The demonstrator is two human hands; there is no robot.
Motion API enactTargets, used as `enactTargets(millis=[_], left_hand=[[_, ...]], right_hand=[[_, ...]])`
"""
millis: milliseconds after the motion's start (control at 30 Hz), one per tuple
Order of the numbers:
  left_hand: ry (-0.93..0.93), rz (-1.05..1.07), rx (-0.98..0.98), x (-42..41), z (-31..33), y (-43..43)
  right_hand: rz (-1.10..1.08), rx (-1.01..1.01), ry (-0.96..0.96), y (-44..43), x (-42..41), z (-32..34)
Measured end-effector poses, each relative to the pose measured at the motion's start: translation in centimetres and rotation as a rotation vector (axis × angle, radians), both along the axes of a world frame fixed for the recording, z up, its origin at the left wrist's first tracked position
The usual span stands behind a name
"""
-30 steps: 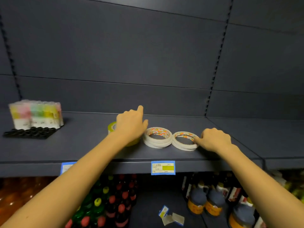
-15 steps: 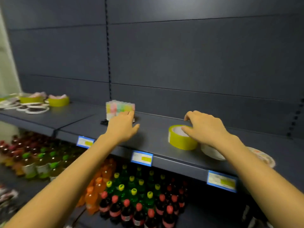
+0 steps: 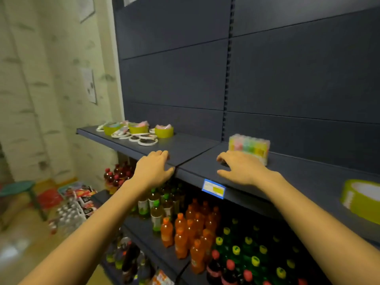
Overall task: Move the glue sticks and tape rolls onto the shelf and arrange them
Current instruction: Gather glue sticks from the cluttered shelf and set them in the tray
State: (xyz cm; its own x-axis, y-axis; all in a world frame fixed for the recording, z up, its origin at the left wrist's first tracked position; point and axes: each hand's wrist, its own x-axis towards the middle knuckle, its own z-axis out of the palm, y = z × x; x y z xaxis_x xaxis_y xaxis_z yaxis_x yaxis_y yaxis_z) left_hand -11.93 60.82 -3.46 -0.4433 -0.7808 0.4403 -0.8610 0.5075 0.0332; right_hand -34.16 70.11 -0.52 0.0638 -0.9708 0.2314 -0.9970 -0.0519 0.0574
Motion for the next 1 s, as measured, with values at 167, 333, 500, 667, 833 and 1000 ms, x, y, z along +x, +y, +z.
enactTargets(millis=[167,333,500,667,833,1000], left_hand=[[-0.038,0.004,-0.011,6.5,-0.1,-4.8],[-0.028,-0.009,-0.002,10.5,-0.7,-8.8],[0.005,-0.004,-0.007,12.8,-1.7,-13.1],[0.067,-0.019,0.008,13.7,-2.4,-18.0],[0.136,-0.016,0.009,13.1,-2.3,-24.1],[0.142,-0.006,0.062,12.0,-1.9,-30.2]], right_hand=[[0.019,0.012,-0.006,-6.0,5.6,-1.1],[0.023,0.025,-0.041,-10.8,9.7,-1.8],[0.010,0.042,-0.052,-16.7,12.0,-1.5],[-0.029,0.036,-0.062,-23.6,13.0,-1.6],[-0.087,0.054,-0.042,-31.1,12.6,-1.2],[-0.169,0.128,-0.075,-38.2,12.1,-0.9]])
